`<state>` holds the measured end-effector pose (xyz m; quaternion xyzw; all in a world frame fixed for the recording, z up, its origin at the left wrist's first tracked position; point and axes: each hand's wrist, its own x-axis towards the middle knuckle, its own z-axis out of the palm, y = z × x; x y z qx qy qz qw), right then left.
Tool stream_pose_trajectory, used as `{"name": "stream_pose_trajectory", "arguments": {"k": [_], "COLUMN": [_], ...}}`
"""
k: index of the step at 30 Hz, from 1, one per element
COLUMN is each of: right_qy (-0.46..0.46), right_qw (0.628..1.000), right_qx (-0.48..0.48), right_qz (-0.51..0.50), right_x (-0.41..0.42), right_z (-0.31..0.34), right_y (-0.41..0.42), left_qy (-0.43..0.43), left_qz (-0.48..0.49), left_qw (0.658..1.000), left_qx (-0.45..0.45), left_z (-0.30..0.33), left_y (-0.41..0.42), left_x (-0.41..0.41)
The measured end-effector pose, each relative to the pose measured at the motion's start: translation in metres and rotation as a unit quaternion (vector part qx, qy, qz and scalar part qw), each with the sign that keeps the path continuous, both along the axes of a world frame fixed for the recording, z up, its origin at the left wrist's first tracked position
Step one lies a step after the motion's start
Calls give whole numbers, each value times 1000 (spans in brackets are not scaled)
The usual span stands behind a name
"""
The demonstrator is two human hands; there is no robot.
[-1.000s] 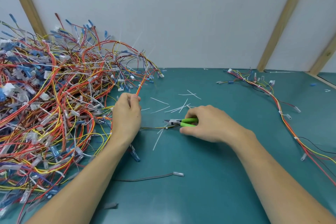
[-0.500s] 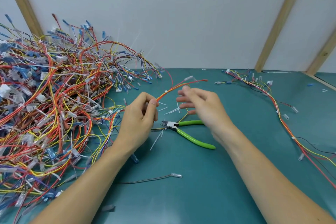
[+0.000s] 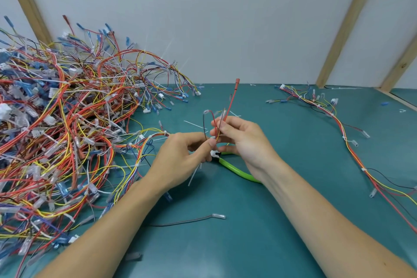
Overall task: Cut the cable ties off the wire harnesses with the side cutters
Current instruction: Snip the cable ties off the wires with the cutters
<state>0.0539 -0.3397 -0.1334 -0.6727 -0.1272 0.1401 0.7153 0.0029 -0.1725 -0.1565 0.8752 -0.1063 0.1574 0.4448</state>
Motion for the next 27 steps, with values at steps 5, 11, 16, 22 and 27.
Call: {"name": "stream_pose_trajectory", "arguments": {"k": [5,11,16,22,27], "right_qy": [25,37,-33,3,64], "right_qw": [996,998,999,998,991], "right_qx": [69,54,-24,34,97], "right_qz": [-55,5,0,-43,-62], "right_x": [7,4,-1,7,15], "right_z": [3,0,-7,2,7], "right_y": [-6,-5,4,-5,-14], "left_qy": [13,-46,-65,-46,-65], "left_qz": [31,112,105,135,118], "left_qw": [999,992,991,980,969], "left_qx": [13,48,56,136,206], "left_z": [-2,-3,-1,4,7], "left_y": [0,4,3,6,8], "left_x": [2,3,2,-2,0]}}
